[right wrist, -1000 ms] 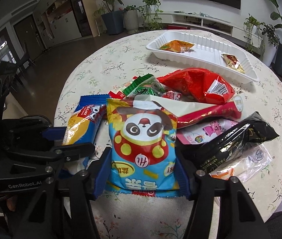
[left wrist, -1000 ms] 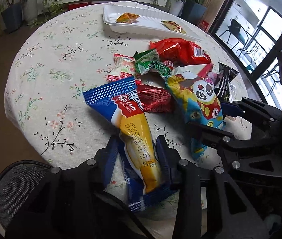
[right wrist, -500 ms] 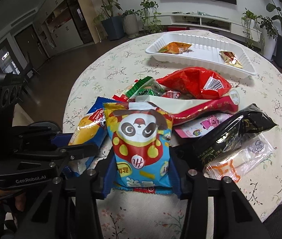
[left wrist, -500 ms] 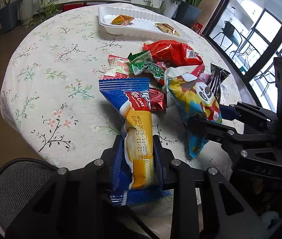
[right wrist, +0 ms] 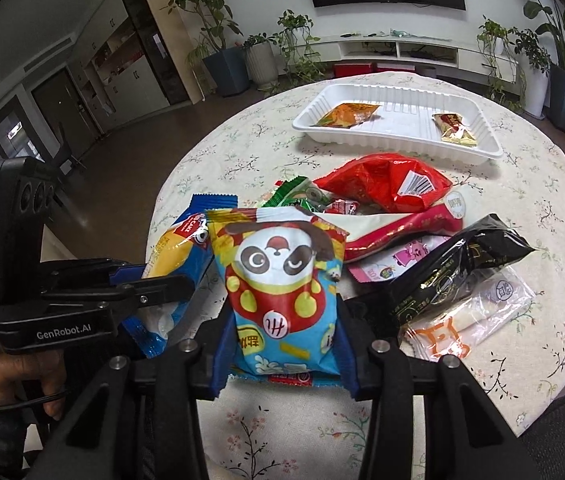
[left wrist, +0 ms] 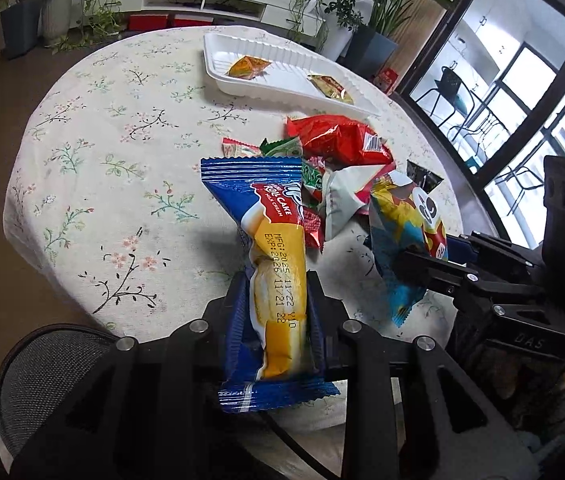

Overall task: Organize snacks
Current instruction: 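Lift both held packets and carry them over the white tray, then lower both packets into the tray and open both tools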

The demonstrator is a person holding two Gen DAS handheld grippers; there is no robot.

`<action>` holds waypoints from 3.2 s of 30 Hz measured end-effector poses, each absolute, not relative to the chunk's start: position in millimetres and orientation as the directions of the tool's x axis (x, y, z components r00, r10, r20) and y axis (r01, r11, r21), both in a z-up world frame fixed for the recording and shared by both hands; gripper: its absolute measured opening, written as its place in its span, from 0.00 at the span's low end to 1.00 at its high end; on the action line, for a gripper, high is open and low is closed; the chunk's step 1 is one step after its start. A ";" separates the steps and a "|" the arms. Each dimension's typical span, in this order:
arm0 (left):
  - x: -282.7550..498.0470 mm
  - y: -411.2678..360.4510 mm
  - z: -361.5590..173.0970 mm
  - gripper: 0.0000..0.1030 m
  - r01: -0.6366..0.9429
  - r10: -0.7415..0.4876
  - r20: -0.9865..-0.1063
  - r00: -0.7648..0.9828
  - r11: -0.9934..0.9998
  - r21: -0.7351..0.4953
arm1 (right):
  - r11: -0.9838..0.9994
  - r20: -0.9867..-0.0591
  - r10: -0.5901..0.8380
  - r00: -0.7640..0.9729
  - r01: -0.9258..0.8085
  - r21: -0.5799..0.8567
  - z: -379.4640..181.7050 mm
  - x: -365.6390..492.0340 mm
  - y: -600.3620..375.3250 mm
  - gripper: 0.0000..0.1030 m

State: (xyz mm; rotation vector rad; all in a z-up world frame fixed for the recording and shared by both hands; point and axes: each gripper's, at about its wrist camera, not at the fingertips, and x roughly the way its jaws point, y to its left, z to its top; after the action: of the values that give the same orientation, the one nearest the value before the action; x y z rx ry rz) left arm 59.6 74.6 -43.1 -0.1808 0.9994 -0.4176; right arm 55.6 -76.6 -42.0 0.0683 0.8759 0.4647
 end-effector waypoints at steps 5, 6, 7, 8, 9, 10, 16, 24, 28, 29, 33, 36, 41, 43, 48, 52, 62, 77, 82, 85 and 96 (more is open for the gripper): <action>61.1 73.6 -40.1 0.25 0.263 -0.432 -0.768 0.473 0.901 -0.345 | 0.895 -0.712 0.434 0.552 -0.358 0.267 -37.3 52.8 -80.8 0.45; 60.8 74.0 -39.8 0.25 0.263 -0.433 -0.766 0.475 0.901 -0.346 | 0.894 -0.709 0.436 0.554 -0.355 0.272 -36.3 52.3 -82.2 0.45; 60.8 74.8 -39.2 0.25 0.264 -0.437 -0.763 0.476 0.899 -0.350 | 0.892 -0.706 0.442 0.554 -0.353 0.282 -35.5 52.3 -83.9 0.45; 61.5 75.2 -38.6 0.25 0.263 -0.439 -0.761 0.477 0.898 -0.353 | 0.889 -0.701 0.450 0.553 -0.349 0.295 -34.6 52.6 -86.2 0.45; 61.5 76.7 -36.8 0.25 0.263 -0.440 -0.759 0.480 0.897 -0.354 | 0.888 -0.698 0.454 0.554 -0.345 0.304 -33.7 52.7 -88.2 0.45; 61.8 78.2 -34.6 0.25 0.263 -0.440 -0.756 0.485 0.897 -0.354 | 0.888 -0.694 0.455 0.558 -0.340 0.309 -32.8 52.7 -90.7 0.45; 70.6 88.0 -21.5 0.25 0.256 -0.444 -0.737 0.510 0.896 -0.364 | 0.888 -0.662 0.460 0.592 -0.294 0.354 -20.3 57.5 -115.7 0.45; 102.9 89.1 4.7 0.25 0.282 -0.459 -0.710 0.534 0.888 -0.362 | 0.907 -0.623 0.402 0.671 -0.201 0.369 1.3 73.2 -165.3 0.45; 133.4 90.8 21.1 0.25 0.297 -0.459 -0.700 0.547 0.888 -0.351 | 0.918 -0.603 0.347 0.718 -0.127 0.376 14.1 90.0 -201.7 0.45; 140.7 91.4 24.9 0.25 0.298 -0.458 -0.697 0.551 0.889 -0.348 | 0.919 -0.599 0.336 0.727 -0.114 0.377 17.1 94.5 -209.3 0.45; 186.5 91.9 46.1 0.25 0.302 -0.447 -0.687 0.573 0.894 -0.330 | 0.933 -0.587 0.276 0.761 -0.066 0.354 31.2 120.9 -233.6 0.45; 221.4 85.5 56.5 0.25 0.315 -0.434 -0.691 0.579 0.900 -0.301 | 0.933 -0.578 0.264 0.772 -0.052 0.356 39.7 148.3 -244.6 0.45; 278.5 67.4 68.0 0.25 0.336 -0.416 -0.699 0.582 0.905 -0.259 | 0.936 -0.569 0.281 0.773 -0.089 0.341 56.0 200.9 -239.0 0.45; 301.3 57.5 68.1 0.25 0.348 -0.414 -0.705 0.576 0.904 -0.247 | 0.934 -0.569 0.300 0.766 -0.115 0.339 60.1 225.3 -231.3 0.45; 357.8 29.7 47.9 0.25 0.373 -0.380 -0.764 0.521 0.907 -0.197 | 0.931 -0.612 0.339 0.715 -0.163 0.326 57.5 284.6 -208.3 0.45; 392.9 19.3 24.7 0.25 0.379 -0.354 -0.801 0.482 0.909 -0.174 | 0.941 -0.664 0.330 0.670 -0.182 0.284 45.4 317.6 -186.9 0.45; 430.7 18.3 -20.8 0.25 0.430 -0.301 -0.866 0.399 0.896 -0.113 | 0.952 -0.757 0.305 0.578 -0.175 0.250 -15.9 340.0 -174.5 0.45; 430.4 4.5 -53.4 0.25 0.468 -0.233 -0.908 0.349 0.882 -0.046 | 0.958 -0.800 0.281 0.530 -0.196 0.207 -46.6 347.9 -157.8 0.45; 429.1 -0.6 -57.9 0.25 0.465 -0.224 -0.912 0.343 0.884 -0.042 | 0.963 -0.801 0.253 0.542 -0.215 0.159 -48.8 348.0 -149.4 0.46; 425.7 -6.8 -63.0 0.26 0.474 -0.207 -0.916 0.343 0.880 -0.021 | 0.968 -0.803 0.227 0.552 -0.220 0.122 -51.6 347.7 -144.5 0.48; 423.4 0.7 -59.9 0.31 0.430 -0.217 -0.903 0.371 0.902 -0.040 | 0.970 -0.801 0.182 0.571 -0.239 0.050 -52.0 345.8 -137.4 0.61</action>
State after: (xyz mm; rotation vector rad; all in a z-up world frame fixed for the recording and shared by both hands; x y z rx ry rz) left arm 423.4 0.7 -59.9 0.2158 1.1173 -0.4191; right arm 345.8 -137.4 -52.0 -0.0665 0.9310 0.2467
